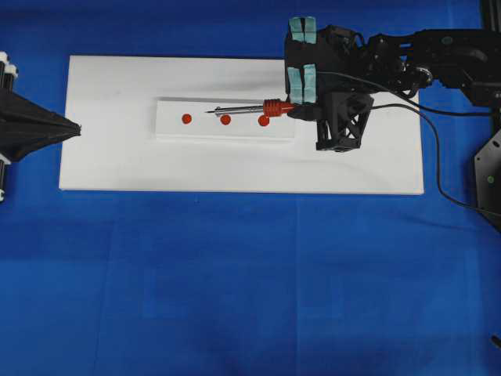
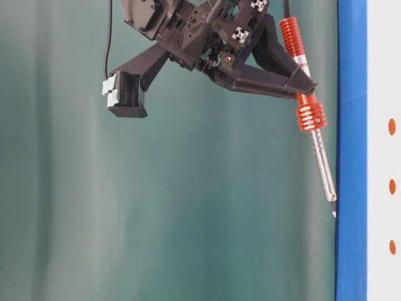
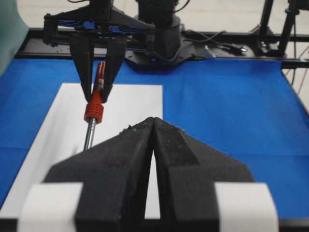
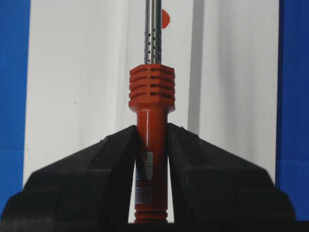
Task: Touch the tip of the soldering iron to the mark.
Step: 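Lower the iron tip onto the leftmost red dot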
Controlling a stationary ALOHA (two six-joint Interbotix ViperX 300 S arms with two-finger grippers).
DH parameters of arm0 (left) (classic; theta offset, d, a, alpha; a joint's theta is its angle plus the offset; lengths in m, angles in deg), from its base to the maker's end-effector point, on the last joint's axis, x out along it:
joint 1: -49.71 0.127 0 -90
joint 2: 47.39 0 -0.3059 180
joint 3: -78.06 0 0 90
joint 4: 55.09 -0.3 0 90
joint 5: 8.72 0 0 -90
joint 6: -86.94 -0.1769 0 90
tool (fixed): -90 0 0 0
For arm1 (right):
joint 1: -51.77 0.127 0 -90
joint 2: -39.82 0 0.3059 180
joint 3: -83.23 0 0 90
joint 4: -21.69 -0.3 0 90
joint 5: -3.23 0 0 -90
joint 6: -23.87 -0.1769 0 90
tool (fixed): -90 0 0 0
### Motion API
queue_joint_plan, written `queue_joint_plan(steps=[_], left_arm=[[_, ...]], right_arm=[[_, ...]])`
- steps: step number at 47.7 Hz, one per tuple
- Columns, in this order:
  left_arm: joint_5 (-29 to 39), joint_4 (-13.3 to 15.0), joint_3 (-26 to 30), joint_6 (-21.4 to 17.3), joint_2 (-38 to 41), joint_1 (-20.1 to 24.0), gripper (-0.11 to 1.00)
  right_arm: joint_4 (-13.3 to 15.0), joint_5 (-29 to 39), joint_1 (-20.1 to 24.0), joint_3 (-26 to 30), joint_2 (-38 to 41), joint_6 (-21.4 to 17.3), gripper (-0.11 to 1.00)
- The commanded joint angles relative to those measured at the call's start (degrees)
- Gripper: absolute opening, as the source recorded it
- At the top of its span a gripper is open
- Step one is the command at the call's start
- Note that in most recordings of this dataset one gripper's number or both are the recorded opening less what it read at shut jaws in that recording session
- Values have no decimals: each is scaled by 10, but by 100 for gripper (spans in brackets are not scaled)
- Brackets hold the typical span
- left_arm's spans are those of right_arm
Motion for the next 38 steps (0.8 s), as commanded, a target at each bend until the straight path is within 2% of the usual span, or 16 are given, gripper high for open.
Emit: queue_joint_plan(steps=[1, 23, 38], left_arm=[[-4, -1, 6, 0, 2, 0, 0], [-4, -1, 6, 0, 3, 0, 0], [-3, -2, 6, 0, 3, 1, 0]], right_arm=[[1, -4, -2, 16, -12, 0, 6], [0, -4, -2, 19, -6, -4, 6], [0, -15, -2, 50, 60, -4, 6]])
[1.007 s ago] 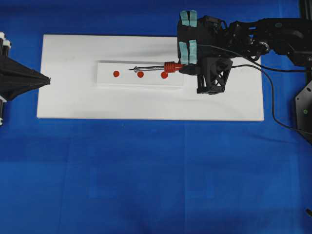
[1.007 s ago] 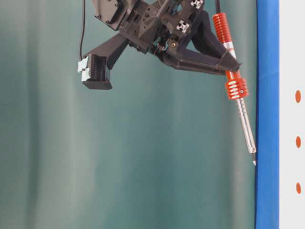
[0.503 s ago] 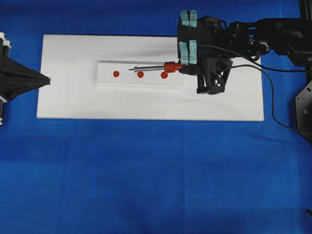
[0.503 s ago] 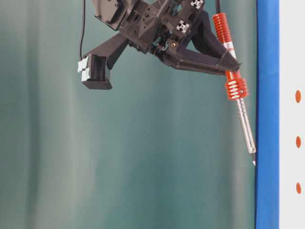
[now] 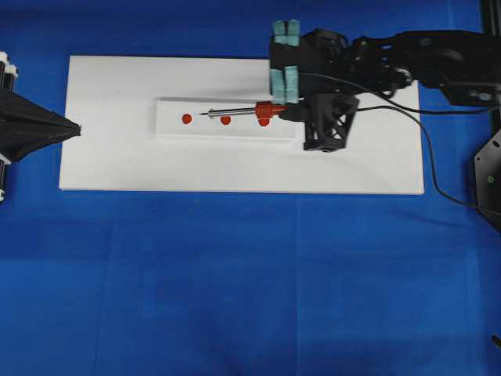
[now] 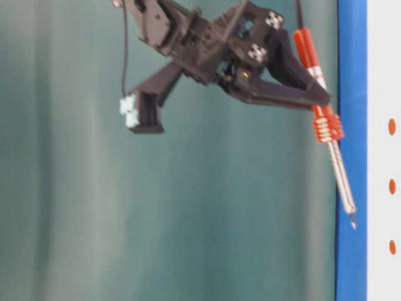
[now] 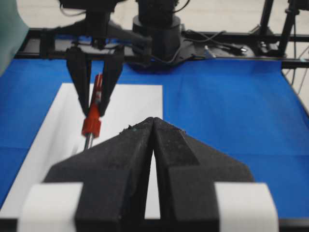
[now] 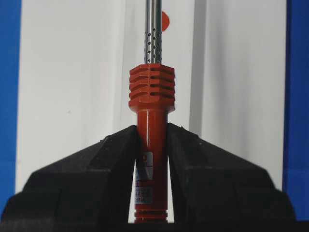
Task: Touch the tip of the soldering iron to the mark.
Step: 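Lower the iron tip onto the leftmost red dot, then hold the iron tip pressed on the leftmost red dot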
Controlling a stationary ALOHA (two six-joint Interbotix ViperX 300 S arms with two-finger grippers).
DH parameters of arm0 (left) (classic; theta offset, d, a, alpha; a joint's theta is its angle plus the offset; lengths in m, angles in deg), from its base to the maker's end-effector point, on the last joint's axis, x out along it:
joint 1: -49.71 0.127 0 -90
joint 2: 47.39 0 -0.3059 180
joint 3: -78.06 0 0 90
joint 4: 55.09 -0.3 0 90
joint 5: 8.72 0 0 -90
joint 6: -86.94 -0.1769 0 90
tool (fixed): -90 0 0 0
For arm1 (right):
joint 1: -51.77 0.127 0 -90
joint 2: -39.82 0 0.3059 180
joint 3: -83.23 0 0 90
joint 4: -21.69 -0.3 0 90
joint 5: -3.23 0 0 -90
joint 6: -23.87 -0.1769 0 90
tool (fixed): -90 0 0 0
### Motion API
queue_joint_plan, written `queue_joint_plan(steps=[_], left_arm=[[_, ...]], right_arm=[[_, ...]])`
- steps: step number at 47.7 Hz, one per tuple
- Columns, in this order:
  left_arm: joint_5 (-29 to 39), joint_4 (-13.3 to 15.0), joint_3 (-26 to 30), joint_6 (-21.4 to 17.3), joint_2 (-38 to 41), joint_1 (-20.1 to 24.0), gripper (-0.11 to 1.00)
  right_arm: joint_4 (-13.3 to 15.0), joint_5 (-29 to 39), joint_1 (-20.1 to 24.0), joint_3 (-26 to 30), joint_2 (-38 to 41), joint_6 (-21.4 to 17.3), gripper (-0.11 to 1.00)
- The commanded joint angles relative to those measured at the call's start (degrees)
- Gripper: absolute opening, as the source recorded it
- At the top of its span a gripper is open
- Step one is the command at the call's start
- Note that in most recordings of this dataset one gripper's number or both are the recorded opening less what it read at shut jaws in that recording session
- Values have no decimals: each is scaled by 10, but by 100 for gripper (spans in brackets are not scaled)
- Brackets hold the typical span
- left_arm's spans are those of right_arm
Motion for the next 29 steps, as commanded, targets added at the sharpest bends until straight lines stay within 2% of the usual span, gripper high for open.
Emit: queue_joint_plan(steps=[1, 29], left_arm=[[-4, -2, 5, -1, 3, 1, 0], [-1, -1, 6, -8, 3, 1, 0]], right_arm=[[1, -11, -2, 23, 11, 0, 6], [0, -36, -2, 37, 72, 1, 6]])
